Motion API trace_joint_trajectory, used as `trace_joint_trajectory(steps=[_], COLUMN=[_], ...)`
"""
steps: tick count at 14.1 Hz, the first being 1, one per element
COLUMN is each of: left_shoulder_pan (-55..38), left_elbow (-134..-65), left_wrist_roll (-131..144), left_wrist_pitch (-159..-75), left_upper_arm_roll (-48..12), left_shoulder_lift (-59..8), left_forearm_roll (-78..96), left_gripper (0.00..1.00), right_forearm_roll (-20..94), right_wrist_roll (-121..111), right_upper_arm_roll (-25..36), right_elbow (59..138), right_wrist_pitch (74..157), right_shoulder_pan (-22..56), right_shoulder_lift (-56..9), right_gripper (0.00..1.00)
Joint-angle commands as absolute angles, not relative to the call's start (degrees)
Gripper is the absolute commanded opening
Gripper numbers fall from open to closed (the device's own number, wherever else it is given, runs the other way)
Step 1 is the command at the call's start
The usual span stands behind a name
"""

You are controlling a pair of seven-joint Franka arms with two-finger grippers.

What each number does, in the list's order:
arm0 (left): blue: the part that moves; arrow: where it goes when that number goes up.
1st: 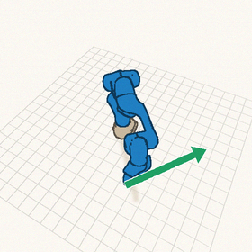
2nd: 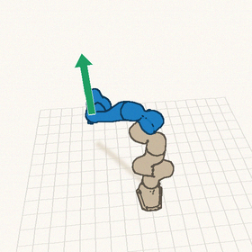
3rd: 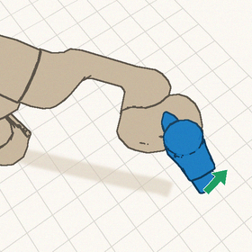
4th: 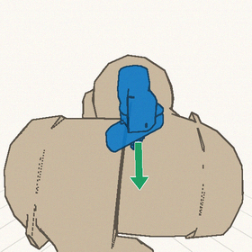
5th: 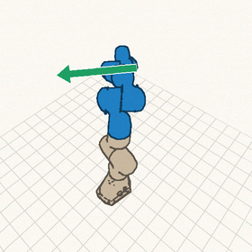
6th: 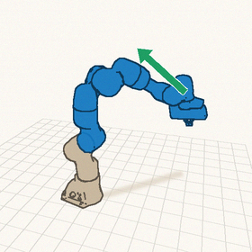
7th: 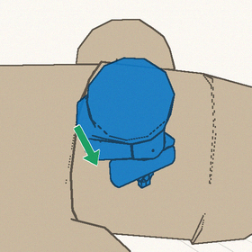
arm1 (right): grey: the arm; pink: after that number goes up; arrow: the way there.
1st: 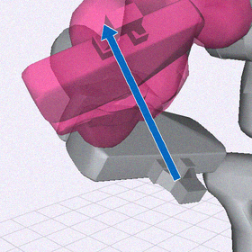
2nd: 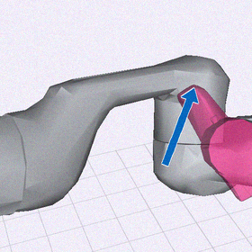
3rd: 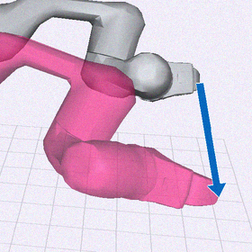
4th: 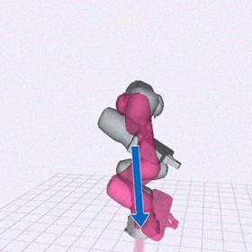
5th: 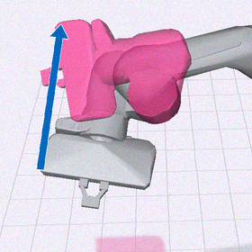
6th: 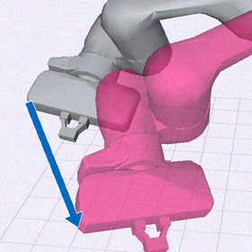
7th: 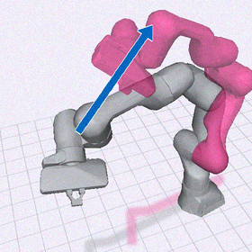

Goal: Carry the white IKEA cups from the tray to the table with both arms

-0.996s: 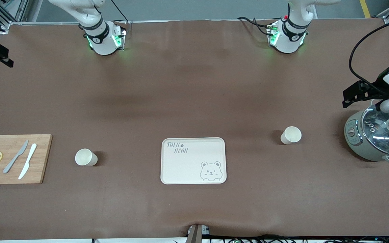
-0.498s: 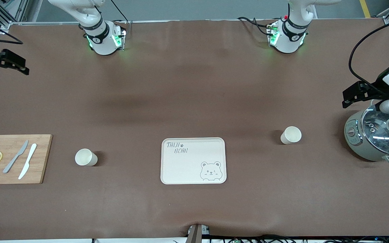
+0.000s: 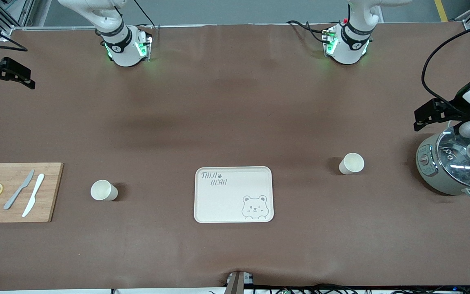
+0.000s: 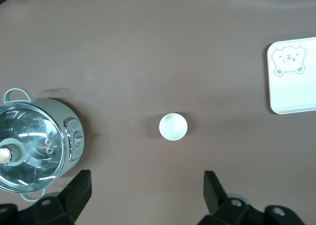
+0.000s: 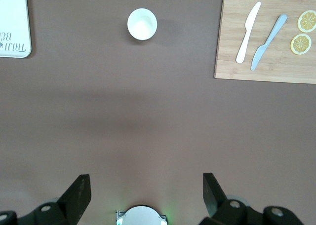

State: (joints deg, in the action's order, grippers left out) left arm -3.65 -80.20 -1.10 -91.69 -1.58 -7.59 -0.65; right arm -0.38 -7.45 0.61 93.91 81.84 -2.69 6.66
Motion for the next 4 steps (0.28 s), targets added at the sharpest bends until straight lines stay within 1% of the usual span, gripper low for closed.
trace_joint_trajectory(steps=[1, 4], left_shoulder_pan=[-3.4, -3.4], left_elbow=[-80.5, -80.4], left_wrist_roll=[-1.8, -1.8], left_wrist_pitch=[-92.1, -92.1], left_upper_arm_roll=[-1.8, -1.8], left_shoulder_lift=[-7.6, -7.6], left_forearm_roll=[-1.3, -1.3], left_gripper=[1.0, 1.0], right_forearm_roll=[-0.6, -0.5], right_wrist_roll=[-8.2, -8.2], right_upper_arm_roll=[0.3, 0.3], right_elbow=[96.0, 96.0], right_wrist_pitch=[82.5, 82.1], right_shoulder_pan=[-3.2, -3.2], right_shoulder_lift=[8.5, 8.8], right_gripper=[1.0, 1.0])
